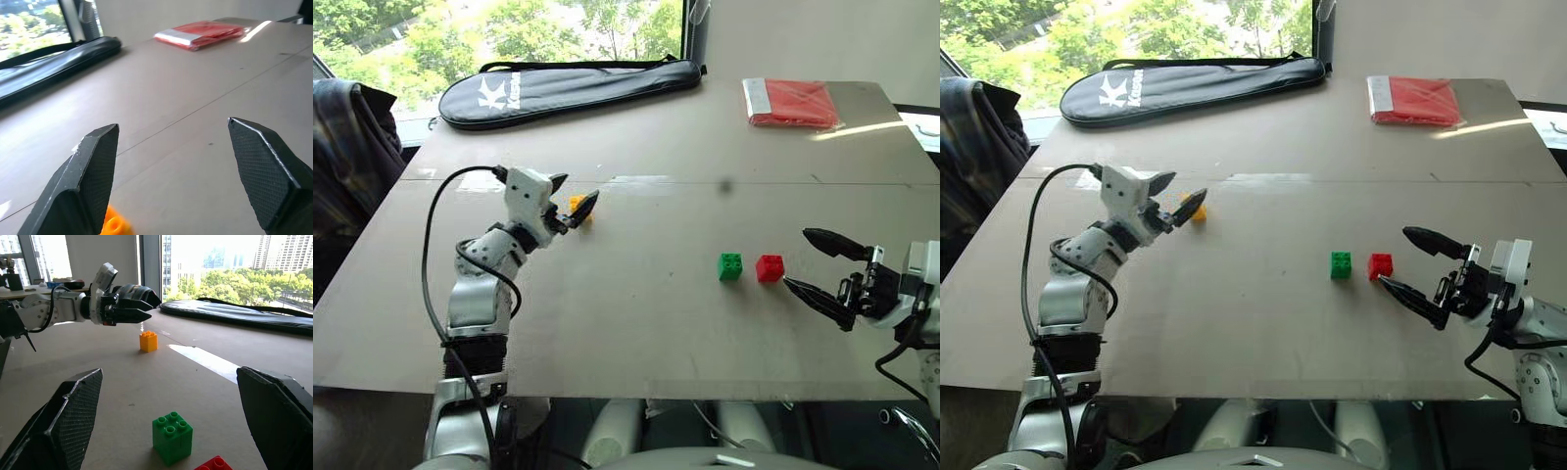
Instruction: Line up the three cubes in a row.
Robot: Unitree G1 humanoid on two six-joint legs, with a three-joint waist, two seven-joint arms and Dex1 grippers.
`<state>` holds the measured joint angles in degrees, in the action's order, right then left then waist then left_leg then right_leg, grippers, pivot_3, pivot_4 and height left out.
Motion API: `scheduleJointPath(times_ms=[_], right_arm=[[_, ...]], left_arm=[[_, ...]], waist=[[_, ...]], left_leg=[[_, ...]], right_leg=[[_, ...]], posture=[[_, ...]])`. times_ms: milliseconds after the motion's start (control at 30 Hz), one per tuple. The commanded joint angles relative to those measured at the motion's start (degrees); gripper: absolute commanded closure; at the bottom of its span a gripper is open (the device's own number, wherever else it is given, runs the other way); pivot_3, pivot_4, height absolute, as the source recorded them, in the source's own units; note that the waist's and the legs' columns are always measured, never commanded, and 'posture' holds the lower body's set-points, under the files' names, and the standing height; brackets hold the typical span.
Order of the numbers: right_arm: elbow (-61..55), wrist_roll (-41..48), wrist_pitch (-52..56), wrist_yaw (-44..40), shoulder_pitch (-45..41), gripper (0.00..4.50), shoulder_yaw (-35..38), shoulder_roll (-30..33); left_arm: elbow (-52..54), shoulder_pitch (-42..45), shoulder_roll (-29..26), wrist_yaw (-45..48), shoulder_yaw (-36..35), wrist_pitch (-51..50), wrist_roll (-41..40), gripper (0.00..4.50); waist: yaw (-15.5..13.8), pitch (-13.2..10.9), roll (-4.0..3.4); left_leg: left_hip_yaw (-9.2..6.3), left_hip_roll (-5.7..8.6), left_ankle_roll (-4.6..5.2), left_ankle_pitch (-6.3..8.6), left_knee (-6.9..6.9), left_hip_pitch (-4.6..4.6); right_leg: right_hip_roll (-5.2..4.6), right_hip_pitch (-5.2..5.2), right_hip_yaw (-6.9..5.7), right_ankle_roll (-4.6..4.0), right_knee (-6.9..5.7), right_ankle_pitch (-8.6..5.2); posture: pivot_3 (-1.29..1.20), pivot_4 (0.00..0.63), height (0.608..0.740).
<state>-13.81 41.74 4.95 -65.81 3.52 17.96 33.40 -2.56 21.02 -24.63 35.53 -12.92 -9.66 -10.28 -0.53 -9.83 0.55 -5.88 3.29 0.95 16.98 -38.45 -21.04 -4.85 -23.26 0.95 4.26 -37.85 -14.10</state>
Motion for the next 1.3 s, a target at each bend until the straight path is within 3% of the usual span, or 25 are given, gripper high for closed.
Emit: scheduleJointPath(times_ms=[33, 400, 600, 1167, 1300], right_arm=[[0.5, -0.2, -1.1, -0.5, 0.6, 0.0, 1.0, 0.0], [0.0, -0.4, -3.0, -0.8, 4.5, 0.0, 3.2, -0.1], [-1.2, -0.5, -3.6, 0.0, 6.5, 0.0, 3.5, -0.2], [-0.5, -0.9, -3.8, 0.2, 5.4, 0.0, 3.0, 0.5], [-0.6, -0.8, -3.7, 0.1, 5.3, 0.0, 3.4, 0.6]], left_arm=[[3.2, -2.1, 0.5, -5.7, 0.1, -0.3, 2.0, 0.89], [0.2, -3.6, 8.2, -16.3, 7.0, -1.6, 6.7, 0.89], [-2.1, -3.7, 11.5, -24.2, 7.3, -1.1, 9.8, 0.89], [-13.1, 3.5, 14.1, -30.2, 8.8, 1.3, 12.1, 0.89], [-14.4, 4.8, 15.6, -32.8, 7.7, 0.8, 11.3, 1.92]], waist=[[-0.4, 0.0, 0.0], [-0.3, 0.0, 0.01], [-0.2, 0.0, -0.01], [-0.3, 0.0, 0.0], [-0.3, 0.0, 0.01]], left_leg=[[0.0, 0.01, 0.0, 0.0, 0.0, -0.01], [0.01, 0.07, 0.0, 0.0, 0.01, -0.01], [0.06, 0.07, 0.0, 0.0, 0.01, 0.06], [0.04, 0.11, 0.0, 0.0, 0.01, 0.08], [0.04, 0.12, 0.0, 0.0, 0.01, 0.08]], right_leg=[[-0.01, 0.0, -0.01, 0.0, 0.0, 0.0], [-0.04, 0.01, -0.03, 0.0, -0.02, 0.0], [-0.05, 0.04, 0.0, 0.01, -0.05, 0.0], [-0.06, 0.07, -0.03, 0.01, -0.05, 0.01], [-0.07, 0.07, -0.03, 0.02, -0.05, 0.01]], posture=[[0.0, 0.15, 0.732], [0.0, 0.15, 0.732], [0.0, 0.15, 0.732], [0.0, 0.15, 0.732], [0.0, 0.15, 0.732]])
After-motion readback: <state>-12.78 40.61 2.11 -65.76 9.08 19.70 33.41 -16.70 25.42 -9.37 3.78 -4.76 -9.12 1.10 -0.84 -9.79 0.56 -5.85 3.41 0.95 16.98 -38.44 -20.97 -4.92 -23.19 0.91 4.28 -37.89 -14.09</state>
